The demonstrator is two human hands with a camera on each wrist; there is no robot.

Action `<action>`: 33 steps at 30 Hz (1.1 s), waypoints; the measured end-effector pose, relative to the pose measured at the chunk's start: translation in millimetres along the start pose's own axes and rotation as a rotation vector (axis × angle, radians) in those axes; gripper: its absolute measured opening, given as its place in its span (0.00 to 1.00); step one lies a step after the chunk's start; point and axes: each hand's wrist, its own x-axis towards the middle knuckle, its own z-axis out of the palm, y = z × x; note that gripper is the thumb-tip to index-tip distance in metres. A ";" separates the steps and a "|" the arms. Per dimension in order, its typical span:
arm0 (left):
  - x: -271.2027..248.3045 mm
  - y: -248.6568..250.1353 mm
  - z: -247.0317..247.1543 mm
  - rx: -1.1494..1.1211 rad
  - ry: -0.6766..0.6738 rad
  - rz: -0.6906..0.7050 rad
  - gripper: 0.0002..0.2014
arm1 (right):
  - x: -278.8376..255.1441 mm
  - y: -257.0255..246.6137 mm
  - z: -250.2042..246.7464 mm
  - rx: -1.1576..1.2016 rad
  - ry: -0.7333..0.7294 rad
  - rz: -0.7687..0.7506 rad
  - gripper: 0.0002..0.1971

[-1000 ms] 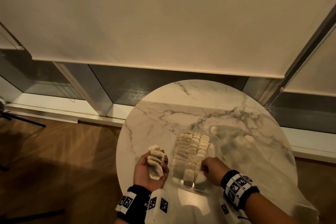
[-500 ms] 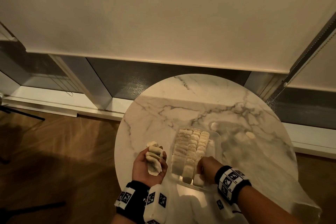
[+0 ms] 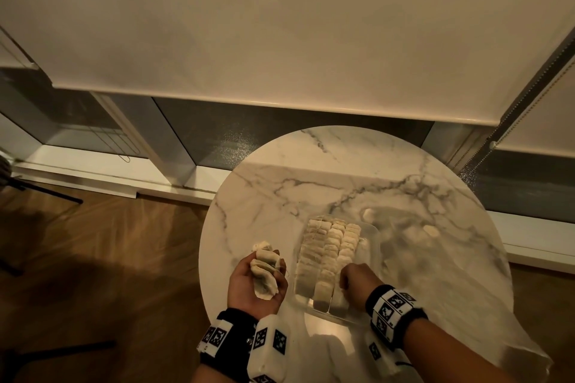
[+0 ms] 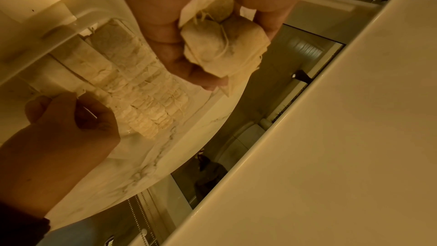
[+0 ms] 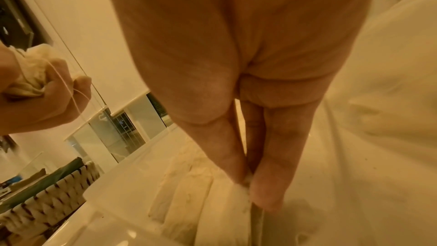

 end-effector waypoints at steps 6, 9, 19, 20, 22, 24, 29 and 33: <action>-5.1 -3.6 2.2 0.037 -0.004 -0.002 0.22 | -5.2 1.1 -5.2 -0.005 0.035 -0.006 0.08; -5.3 -3.8 -0.7 0.034 0.013 -0.004 0.25 | -6.9 4.0 -10.5 0.002 0.046 0.007 0.09; -15.7 -15.7 10.6 -0.011 -0.043 -0.054 0.29 | -18.9 2.6 -5.8 0.063 -0.040 -0.036 0.15; -15.7 -16.0 10.6 -0.005 -0.043 -0.058 0.28 | -20.4 2.1 -6.3 0.061 -0.029 -0.041 0.15; -14.6 -15.7 8.9 -0.004 -0.036 -0.069 0.27 | -23.6 1.1 -8.6 0.066 -0.001 -0.051 0.15; -13.9 -16.0 6.9 -0.001 -0.033 -0.073 0.28 | -26.2 0.1 -11.9 0.099 0.033 -0.074 0.15; -15.2 -23.8 8.4 0.040 0.003 -0.073 0.19 | -37.1 -11.7 -27.8 0.315 0.153 -0.203 0.10; -18.0 -36.4 14.4 0.117 0.022 -0.106 0.16 | -58.4 -36.9 -52.6 0.583 0.248 -0.372 0.04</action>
